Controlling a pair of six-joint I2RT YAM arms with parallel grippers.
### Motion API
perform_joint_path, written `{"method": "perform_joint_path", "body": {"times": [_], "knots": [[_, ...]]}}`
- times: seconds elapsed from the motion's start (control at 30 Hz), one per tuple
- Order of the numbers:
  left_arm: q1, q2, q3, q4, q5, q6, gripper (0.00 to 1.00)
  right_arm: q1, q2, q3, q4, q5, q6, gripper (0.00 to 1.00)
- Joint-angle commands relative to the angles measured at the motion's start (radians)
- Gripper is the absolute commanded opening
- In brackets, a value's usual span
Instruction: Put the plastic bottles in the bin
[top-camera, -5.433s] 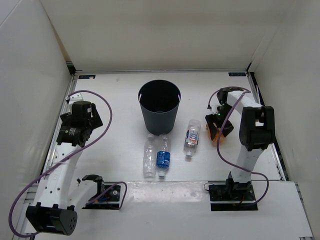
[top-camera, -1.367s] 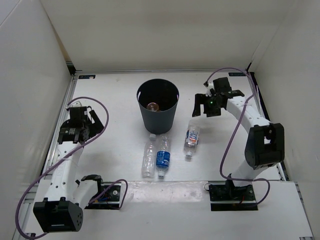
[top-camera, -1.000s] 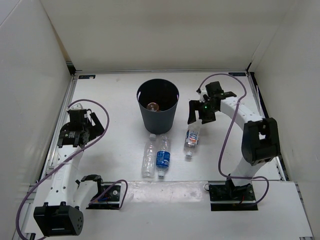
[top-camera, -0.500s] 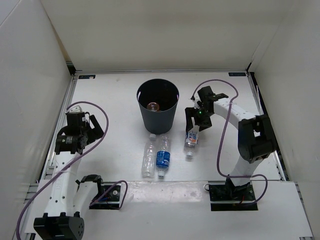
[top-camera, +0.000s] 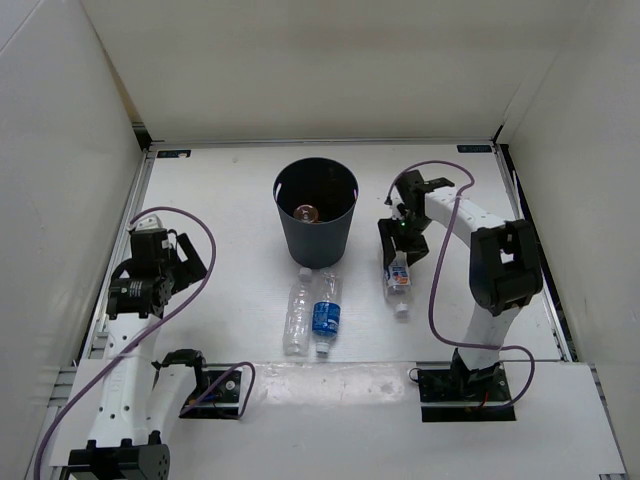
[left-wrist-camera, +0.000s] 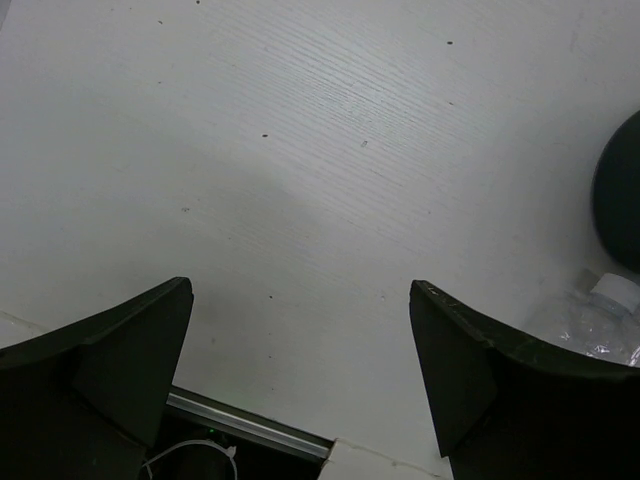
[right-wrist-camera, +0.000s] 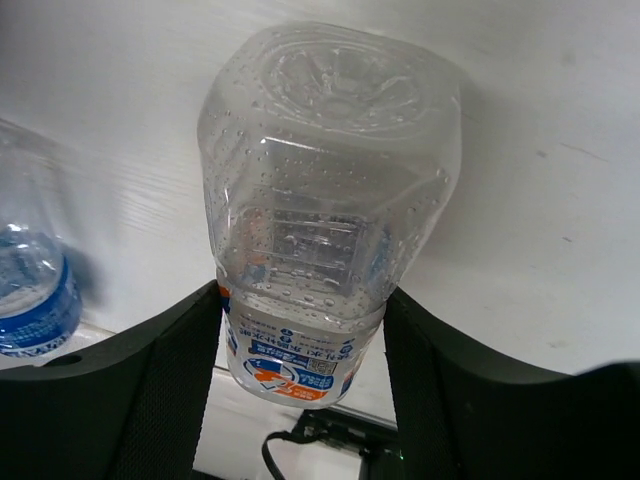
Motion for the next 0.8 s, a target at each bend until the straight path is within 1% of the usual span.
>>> {"method": "perform_joint_path", "body": {"times": [0.0,0.07,0.1,0.13,0.2,0.27,0.3,0.33,0.37,0.47,0.57,0.63,0.73,0.77], "knots": [[0.005,-0.002,0.011,-0.001,-0.018,-0.003,1.00,-0.059,0.028,0.017,-0.081,0.083,-0.067,0.62],[0.003,-0.005,0.004,0.013,-0.020,-0.003,1.00,-0.070,0.027,0.012,-0.098,0.099,-0.078,0.60],[0.003,-0.004,-0.006,0.022,-0.024,0.000,1.00,-0.073,0.027,0.005,-0.100,0.115,-0.090,0.56],[0.005,0.001,-0.009,0.025,-0.023,-0.001,1.00,-0.076,0.021,0.002,-0.103,0.122,-0.092,0.50],[0.007,0.014,-0.014,0.037,-0.031,-0.008,1.00,-0.087,0.021,-0.003,-0.100,0.159,-0.101,0.50],[0.005,0.030,-0.019,0.054,-0.032,-0.012,1.00,-0.098,0.019,0.006,-0.097,0.191,-0.104,0.62],[0.005,0.047,-0.017,0.062,-0.031,-0.014,1.00,-0.101,0.027,0.011,-0.098,0.193,-0.104,0.73],[0.003,0.053,-0.019,0.062,-0.032,-0.017,1.00,-0.104,0.028,0.020,-0.098,0.195,-0.104,0.77],[0.005,0.062,-0.016,0.077,-0.031,-0.018,1.00,-0.107,0.033,0.023,-0.107,0.199,-0.136,0.80],[0.007,0.087,-0.008,0.100,-0.031,-0.023,1.00,-0.101,0.054,0.041,-0.129,0.198,-0.159,0.86],[0.005,0.104,0.000,0.110,-0.031,-0.035,1.00,-0.092,0.080,0.044,-0.149,0.214,-0.176,0.89],[0.003,0.108,0.004,0.105,-0.031,-0.043,1.00,-0.092,0.090,0.057,-0.166,0.214,-0.178,0.89],[0.005,0.100,0.004,0.096,-0.034,-0.046,1.00,-0.090,0.117,0.083,-0.187,0.213,-0.181,0.79],[0.005,0.097,0.001,0.094,-0.038,-0.044,1.00,-0.093,0.125,0.090,-0.187,0.213,-0.181,0.72]]}}
